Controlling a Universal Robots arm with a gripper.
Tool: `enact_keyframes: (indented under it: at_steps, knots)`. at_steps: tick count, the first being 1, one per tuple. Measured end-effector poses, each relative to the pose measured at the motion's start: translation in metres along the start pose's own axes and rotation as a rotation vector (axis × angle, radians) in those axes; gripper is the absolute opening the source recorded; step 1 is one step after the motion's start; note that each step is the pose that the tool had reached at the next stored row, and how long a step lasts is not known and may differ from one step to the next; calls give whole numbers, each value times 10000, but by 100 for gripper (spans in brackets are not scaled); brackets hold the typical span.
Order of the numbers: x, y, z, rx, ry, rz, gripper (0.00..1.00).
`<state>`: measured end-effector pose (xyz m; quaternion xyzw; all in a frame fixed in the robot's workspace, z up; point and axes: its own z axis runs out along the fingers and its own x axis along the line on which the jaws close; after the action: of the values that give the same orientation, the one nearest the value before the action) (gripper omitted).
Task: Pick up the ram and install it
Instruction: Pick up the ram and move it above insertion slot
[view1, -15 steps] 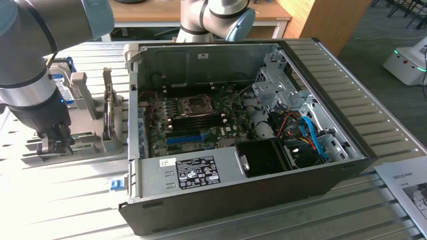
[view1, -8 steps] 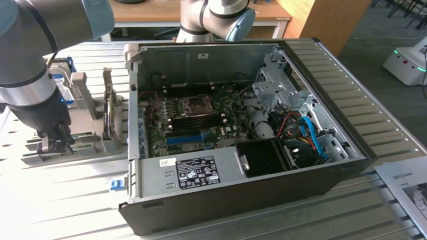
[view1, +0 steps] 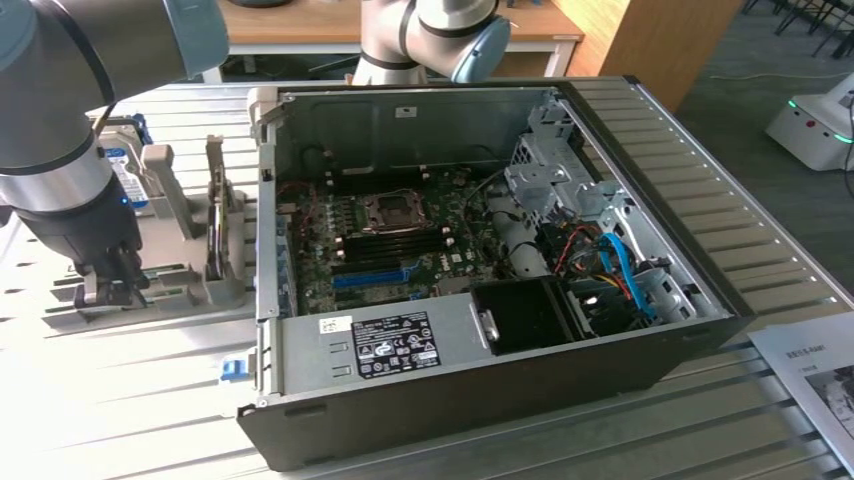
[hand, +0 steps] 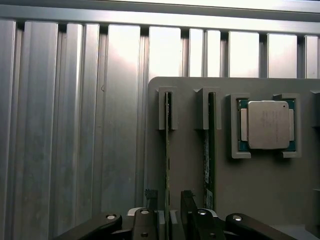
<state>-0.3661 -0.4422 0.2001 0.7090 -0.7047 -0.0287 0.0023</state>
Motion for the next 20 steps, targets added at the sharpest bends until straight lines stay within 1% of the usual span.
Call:
enact_keyframes:
  at_steps: [5, 7, 8, 20]
  knots:
    - [0, 0, 0, 0, 0, 0, 32]
    - [0, 0, 0, 0, 0, 0, 31]
    - [0, 0, 0, 0, 0, 0, 24]
    - [1, 0, 0, 0, 0, 0, 24]
